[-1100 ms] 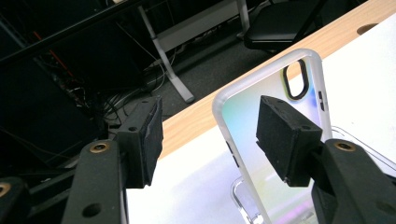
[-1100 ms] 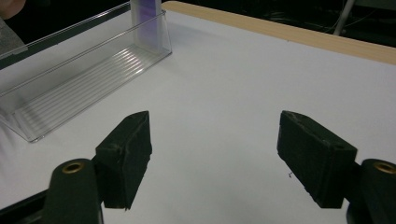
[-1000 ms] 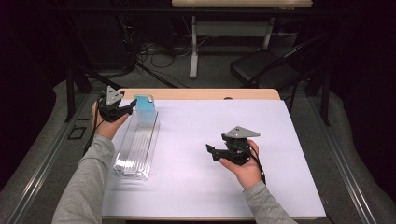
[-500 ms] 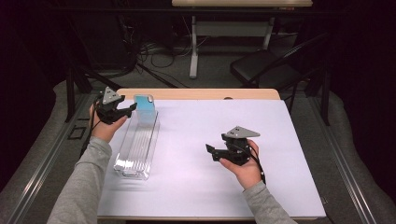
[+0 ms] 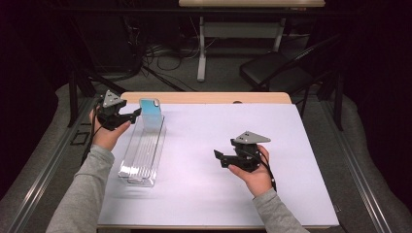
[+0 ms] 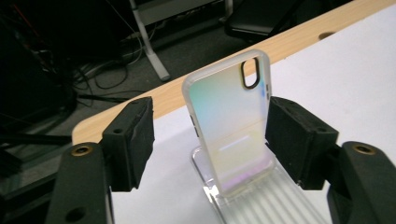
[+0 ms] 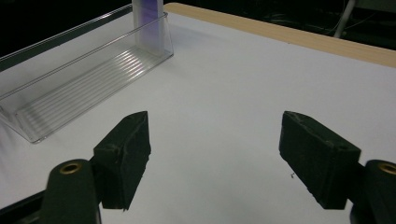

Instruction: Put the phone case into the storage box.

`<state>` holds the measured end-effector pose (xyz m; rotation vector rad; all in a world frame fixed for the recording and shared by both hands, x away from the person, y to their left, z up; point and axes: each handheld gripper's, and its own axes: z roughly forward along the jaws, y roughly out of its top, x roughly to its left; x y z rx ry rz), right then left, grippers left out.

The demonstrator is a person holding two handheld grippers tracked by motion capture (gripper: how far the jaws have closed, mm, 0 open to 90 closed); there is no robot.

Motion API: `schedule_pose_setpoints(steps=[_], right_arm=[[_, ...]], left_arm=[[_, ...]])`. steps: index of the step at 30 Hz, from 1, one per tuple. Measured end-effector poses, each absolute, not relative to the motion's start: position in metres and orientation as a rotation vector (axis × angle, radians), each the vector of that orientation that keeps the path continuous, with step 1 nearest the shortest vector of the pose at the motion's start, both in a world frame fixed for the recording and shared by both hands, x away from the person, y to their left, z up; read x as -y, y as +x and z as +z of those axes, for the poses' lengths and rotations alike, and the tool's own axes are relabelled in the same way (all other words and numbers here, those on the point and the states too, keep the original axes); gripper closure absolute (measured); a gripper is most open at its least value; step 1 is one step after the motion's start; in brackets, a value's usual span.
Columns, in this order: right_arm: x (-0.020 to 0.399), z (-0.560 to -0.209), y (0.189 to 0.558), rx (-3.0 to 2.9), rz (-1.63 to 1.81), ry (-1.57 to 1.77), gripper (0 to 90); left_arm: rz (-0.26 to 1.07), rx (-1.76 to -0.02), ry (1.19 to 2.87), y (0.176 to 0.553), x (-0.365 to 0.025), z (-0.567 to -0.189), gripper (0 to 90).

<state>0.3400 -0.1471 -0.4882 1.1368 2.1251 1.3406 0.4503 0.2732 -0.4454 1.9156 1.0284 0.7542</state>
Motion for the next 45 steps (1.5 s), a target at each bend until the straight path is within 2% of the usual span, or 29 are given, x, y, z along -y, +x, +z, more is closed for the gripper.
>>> schedule_pose_setpoints(steps=[4,15,22,32,41,45], right_arm=[[0.146,-0.487,0.34,-2.127,1.341,1.132,22.5],[0.146,-0.485,0.339,-2.118,1.353,1.145,20.1],[0.146,-0.485,0.339,-2.12,1.353,1.138,18.3],[0.145,-0.482,0.336,-2.115,1.359,1.118,14.5],[0.147,-0.479,0.335,-2.088,1.379,1.137,13.6],[0.148,-0.478,0.335,-2.085,1.385,1.136,9.8]], left_arm=[[0.688,-1.03,1.91,0.446,-0.277,-0.44,31.2],[0.606,-1.013,1.877,0.434,-0.279,-0.43,28.8],[0.514,-0.979,1.862,0.425,-0.275,-0.422,21.5],[0.463,-0.942,1.885,0.415,-0.268,-0.417,15.5],[0.463,-0.93,1.904,0.405,-0.262,-0.416,15.4],[0.453,-0.912,1.906,0.4,-0.259,-0.417,15.5]])
